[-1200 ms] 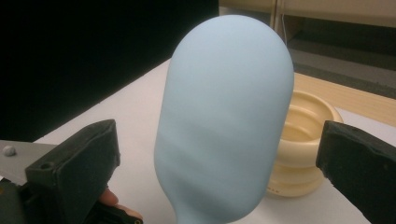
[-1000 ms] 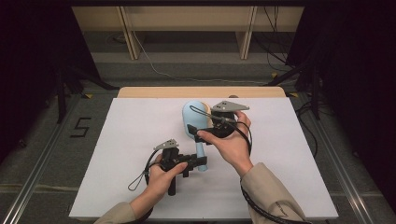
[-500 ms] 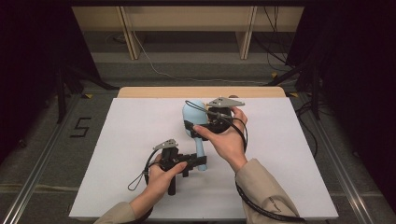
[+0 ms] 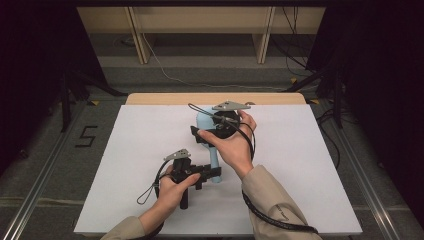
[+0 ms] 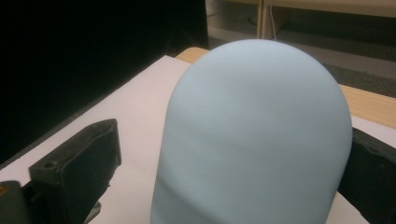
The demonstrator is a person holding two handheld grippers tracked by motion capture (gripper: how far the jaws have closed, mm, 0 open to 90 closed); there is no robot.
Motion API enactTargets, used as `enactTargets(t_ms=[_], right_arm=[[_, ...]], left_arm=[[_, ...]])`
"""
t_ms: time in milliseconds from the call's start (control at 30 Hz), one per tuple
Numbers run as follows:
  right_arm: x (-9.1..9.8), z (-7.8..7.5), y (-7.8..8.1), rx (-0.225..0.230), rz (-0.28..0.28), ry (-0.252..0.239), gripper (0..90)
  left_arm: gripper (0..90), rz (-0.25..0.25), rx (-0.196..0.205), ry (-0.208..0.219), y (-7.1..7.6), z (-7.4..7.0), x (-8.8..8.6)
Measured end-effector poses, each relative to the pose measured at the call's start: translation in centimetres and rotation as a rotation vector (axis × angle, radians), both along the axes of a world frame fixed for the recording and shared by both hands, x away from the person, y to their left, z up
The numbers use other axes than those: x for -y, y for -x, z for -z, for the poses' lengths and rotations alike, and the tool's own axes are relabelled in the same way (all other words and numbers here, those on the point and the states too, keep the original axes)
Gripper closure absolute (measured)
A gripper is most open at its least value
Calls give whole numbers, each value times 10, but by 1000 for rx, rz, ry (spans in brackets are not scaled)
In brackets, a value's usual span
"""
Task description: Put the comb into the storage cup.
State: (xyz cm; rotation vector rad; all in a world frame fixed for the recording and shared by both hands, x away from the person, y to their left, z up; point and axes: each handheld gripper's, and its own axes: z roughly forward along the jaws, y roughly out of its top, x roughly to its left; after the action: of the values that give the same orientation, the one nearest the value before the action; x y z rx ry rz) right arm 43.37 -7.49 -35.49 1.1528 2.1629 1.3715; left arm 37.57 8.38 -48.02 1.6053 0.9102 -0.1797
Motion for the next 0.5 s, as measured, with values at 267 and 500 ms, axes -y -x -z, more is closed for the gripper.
enactTargets(t_ms=[267,500], right_arm=[[-2,0,-2,-8,52,9,99],[-3,-1,-1,0,76,19,155]], left_arm=[[655,-5,-2,1,0,0,0],[654,-9,-4,3,0,1,0]])
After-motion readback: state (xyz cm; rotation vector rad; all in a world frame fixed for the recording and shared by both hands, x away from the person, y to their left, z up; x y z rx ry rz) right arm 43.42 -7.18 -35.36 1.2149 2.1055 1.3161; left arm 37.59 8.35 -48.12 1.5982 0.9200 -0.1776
